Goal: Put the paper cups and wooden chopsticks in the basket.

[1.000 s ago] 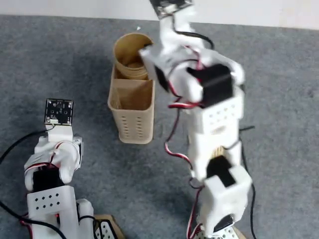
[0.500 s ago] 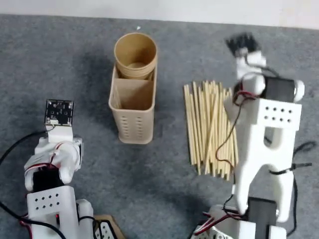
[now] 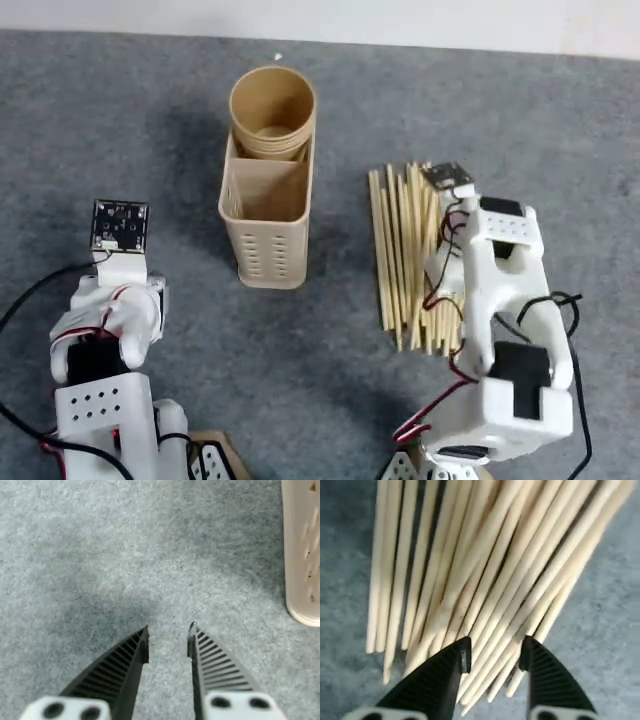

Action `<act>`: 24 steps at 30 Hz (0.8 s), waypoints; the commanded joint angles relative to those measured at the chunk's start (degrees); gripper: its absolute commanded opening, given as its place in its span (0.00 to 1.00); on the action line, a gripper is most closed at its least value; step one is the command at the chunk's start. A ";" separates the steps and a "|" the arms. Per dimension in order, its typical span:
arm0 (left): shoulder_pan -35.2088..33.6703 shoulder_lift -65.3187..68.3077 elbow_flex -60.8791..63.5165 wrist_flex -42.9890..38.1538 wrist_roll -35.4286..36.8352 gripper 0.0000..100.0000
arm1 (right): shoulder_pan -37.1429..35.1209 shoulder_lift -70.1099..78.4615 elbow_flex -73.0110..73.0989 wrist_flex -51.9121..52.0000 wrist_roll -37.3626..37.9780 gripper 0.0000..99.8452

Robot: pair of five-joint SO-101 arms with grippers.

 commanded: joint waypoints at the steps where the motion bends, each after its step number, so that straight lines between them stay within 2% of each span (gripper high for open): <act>1: 0.84 -0.22 -0.22 -0.97 0.62 0.16 | -0.48 0.92 -0.22 -1.80 -0.70 0.18; 8: 0.84 -0.22 -0.22 -0.97 0.62 0.16 | -0.31 1.27 -1.45 -1.71 -2.20 0.13; 16: 0.84 -0.22 -0.22 -0.97 0.62 0.16 | -0.48 1.19 -1.63 -1.36 -2.55 0.12; 20: 0.84 -0.22 -0.22 -0.97 0.62 0.16 | -0.57 0.84 -2.42 -1.27 -2.55 0.06; 24: 0.84 -0.22 -0.22 -0.97 0.62 0.16 | -0.57 0.92 -4.97 1.01 -2.64 0.04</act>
